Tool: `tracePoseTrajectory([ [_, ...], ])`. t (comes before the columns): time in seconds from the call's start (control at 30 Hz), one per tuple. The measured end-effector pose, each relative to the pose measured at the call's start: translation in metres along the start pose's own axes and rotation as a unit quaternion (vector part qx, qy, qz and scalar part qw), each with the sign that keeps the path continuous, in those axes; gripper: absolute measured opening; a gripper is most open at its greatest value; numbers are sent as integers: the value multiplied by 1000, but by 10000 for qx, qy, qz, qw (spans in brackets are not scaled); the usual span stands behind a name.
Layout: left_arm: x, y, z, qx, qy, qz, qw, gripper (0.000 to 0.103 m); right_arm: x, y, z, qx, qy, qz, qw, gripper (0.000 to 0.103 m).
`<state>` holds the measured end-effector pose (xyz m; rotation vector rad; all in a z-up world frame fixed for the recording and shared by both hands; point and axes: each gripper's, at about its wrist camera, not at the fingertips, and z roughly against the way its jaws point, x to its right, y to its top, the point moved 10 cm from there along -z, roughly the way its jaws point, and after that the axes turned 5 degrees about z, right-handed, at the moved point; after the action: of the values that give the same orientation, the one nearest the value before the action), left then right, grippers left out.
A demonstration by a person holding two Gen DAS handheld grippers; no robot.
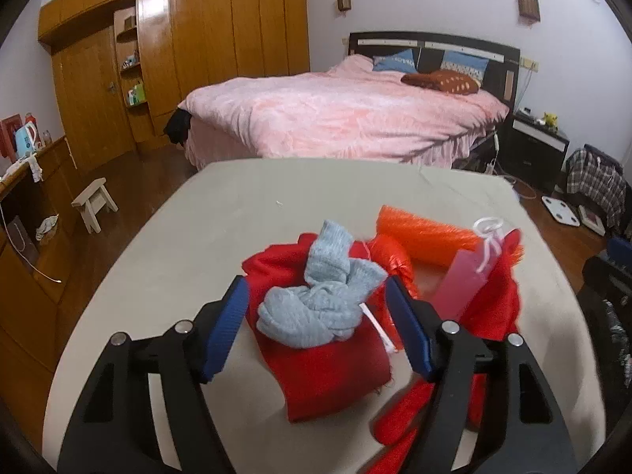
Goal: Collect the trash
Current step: 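Move both tools back to the remaining pile on the table, then grasp the grey sock with the left gripper while the right gripper grasps the red cloth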
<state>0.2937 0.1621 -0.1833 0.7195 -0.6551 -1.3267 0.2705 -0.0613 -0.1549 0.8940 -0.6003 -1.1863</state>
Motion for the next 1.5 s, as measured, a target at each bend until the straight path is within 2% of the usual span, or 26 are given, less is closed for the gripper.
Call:
tracePoseTrajectory([
  [0.13, 0, -8, -17, -164, -28, -6, 9999, 63, -6, 1, -9, -34, 87, -8, 10000, 88],
  [0.23, 1, -13, -25, -251, -9, -57, 9997, 53, -11, 2, -13, -50, 135, 22, 9999, 88],
  [0.43, 1, -14, -22, -181, -20, 13, 9998, 50, -26, -2, -16, -121, 334, 124, 9993, 82],
  [0.7, -2, -7, 13, 101, -119, 192, 9997, 50, -49, -10, -25, -265, 628, 157, 9975, 73],
  [0.87, -8, -7, 19, 116, -112, 289, 9995, 50, -63, -18, -36, -423, 684, 251, 9964, 71],
  [0.97, -12, -7, 22, 124, -92, 309, 9994, 50, -69, -24, -44, -557, 763, 302, 9951, 59],
  [1.07, -14, -8, 27, 128, -98, 358, 9992, 50, -74, -31, -46, -677, 859, 369, 9933, 38],
  [1.1, -14, -8, 29, 135, -103, 365, 9992, 50, -74, -32, -45, -704, 929, 366, 9925, 26],
  [1.13, -15, -7, 30, 139, -111, 366, 9992, 50, -74, -33, -43, -706, 960, 361, 9922, 18],
  [1.2, -12, -7, 34, 146, -142, 359, 9991, 50, -75, -32, -37, -634, 1031, 400, 9918, 12],
  [1.5, 3, -14, 52, 177, -229, 286, 9992, 50, -62, -29, -9, -524, 1117, 255, 9920, 11],
])
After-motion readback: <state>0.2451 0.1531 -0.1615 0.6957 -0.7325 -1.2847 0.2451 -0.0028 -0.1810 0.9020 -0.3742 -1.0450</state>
